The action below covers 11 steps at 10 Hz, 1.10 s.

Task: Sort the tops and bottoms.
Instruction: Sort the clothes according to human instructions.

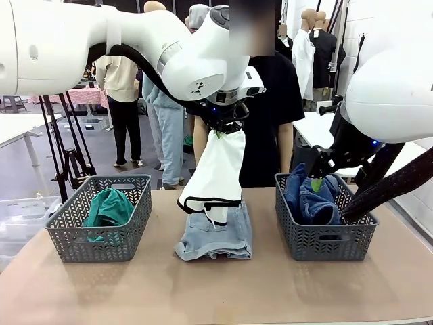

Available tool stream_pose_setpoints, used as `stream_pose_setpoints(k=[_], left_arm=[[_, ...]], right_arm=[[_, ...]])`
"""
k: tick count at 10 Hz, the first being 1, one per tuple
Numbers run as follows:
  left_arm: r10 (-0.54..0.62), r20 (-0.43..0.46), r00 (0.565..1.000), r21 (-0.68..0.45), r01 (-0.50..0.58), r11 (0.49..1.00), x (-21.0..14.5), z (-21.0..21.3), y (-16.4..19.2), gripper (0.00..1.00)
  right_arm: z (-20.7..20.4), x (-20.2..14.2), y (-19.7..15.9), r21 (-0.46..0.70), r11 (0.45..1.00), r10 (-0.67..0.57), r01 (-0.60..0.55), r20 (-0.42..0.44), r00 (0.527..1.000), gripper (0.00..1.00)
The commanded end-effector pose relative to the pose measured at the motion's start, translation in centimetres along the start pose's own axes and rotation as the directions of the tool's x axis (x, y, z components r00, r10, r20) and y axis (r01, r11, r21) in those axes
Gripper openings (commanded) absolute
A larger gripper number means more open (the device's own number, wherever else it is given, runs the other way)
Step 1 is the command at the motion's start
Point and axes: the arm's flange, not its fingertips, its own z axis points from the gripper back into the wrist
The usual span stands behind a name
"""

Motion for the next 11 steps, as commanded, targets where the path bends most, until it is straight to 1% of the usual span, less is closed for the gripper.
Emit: stream_pose_setpoints(k=[1, 11], left_arm=[[-0.011, 0.016, 1.000, -0.018, 0.011, 1.000, -0.05, 0.37, 0.47, 0.00], [-0.011, 0.016, 1.000, -0.018, 0.011, 1.000, -0.05, 0.37, 0.47, 0.00]], right_arm=[[0.01, 0.08, 0.00, 0.006, 1.000, 0.002, -0.002, -0.001, 1.000, 1.00], [0.01, 0.08, 0.00, 0.006, 1.000, 0.002, -0.002, -0.001, 1.000, 1.00]])
